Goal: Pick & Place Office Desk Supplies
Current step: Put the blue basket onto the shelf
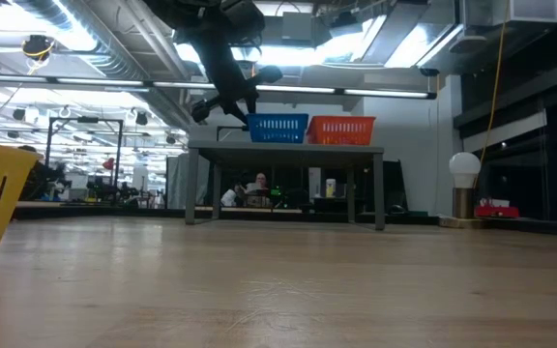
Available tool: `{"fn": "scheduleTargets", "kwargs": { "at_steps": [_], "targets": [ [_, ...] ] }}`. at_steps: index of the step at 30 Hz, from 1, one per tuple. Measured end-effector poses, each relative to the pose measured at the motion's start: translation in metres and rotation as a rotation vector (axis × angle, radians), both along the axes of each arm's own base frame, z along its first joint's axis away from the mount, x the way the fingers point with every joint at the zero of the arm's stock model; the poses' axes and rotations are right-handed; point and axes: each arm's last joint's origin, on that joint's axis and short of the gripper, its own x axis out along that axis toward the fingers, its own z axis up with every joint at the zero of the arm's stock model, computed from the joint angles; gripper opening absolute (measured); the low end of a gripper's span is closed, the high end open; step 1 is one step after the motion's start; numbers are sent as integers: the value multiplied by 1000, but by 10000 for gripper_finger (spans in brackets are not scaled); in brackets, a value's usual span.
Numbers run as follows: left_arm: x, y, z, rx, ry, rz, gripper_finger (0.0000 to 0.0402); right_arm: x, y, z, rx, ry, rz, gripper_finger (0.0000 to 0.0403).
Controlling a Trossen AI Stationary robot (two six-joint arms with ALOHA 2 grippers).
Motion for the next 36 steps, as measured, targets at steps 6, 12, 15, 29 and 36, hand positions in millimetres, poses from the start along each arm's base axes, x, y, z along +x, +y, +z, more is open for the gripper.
{"fn": "scheduleTargets", "kwargs": {
  "at_steps": [6, 12, 15, 29, 36],
  "targets": [
    [0, 0, 0, 11, 11, -10, 13, 0, 0, 0, 1, 2, 1, 197],
    [1, 0, 1, 22, 17, -33, 13, 0, 0, 0, 1, 2, 1, 197],
    [1, 0, 1, 30, 21, -44, 12, 0, 0, 0, 1, 2, 1, 197],
    [3, -1, 4, 74, 20, -34, 156, 0, 0, 0, 8, 9, 3, 197],
    [3, -1, 4, 76, 16, -21, 214, 0, 0, 0, 9, 10, 3, 197]
  ]
}}
